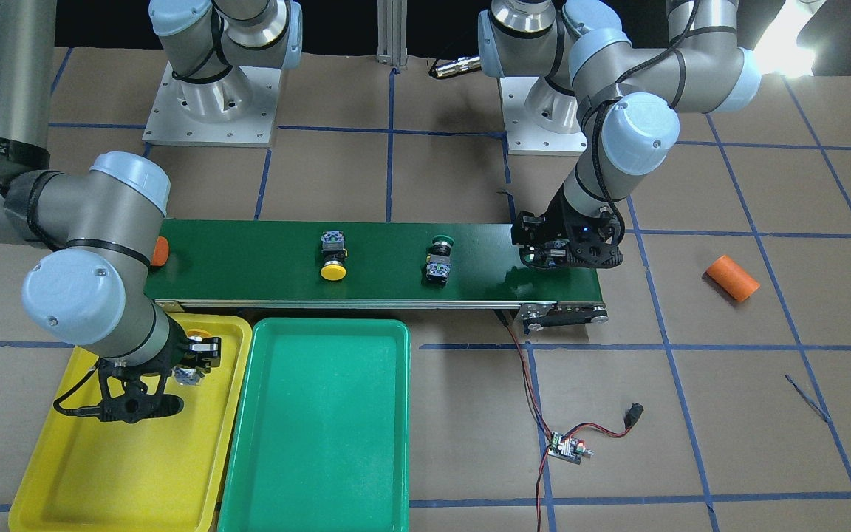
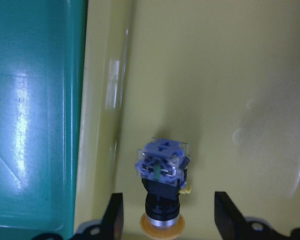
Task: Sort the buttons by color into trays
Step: 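Drop the yellow-capped button into the yellow tray while left places a button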
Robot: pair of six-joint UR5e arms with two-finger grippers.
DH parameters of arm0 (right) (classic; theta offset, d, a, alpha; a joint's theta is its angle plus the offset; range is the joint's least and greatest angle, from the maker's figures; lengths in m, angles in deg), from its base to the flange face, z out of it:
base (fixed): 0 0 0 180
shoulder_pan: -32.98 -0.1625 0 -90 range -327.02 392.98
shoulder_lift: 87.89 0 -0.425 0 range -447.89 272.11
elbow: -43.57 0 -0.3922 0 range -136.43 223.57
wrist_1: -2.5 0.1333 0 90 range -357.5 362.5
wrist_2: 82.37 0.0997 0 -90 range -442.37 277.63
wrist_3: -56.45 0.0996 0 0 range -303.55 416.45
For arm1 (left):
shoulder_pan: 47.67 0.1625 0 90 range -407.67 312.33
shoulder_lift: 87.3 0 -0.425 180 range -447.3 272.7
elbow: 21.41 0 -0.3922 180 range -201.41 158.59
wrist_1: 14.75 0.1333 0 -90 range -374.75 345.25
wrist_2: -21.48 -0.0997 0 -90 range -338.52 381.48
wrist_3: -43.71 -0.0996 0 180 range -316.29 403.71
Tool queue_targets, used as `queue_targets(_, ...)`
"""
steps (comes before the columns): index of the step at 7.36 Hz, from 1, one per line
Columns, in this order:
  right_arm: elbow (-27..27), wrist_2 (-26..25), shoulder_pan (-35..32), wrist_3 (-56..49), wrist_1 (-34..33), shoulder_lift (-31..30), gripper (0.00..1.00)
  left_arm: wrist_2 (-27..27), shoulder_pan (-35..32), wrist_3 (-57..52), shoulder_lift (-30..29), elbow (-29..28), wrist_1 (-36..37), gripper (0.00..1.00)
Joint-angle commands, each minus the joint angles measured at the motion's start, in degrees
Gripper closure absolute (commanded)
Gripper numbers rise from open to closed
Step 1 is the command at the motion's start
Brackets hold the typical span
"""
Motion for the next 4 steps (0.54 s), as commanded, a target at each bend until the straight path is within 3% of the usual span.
queue_targets(1,0.57,0.42,-0.19,0.81,0.33,-0.31,0.12,-0.01,-0.21,0.29,-2.04,0.17,3.76,0.0)
queue_targets(4,1.8,1.64,-1.5,1.95,3.92,-4.52,0.12,-0.1,1.01,0.12,-0.91,-0.97,3.69,0.0)
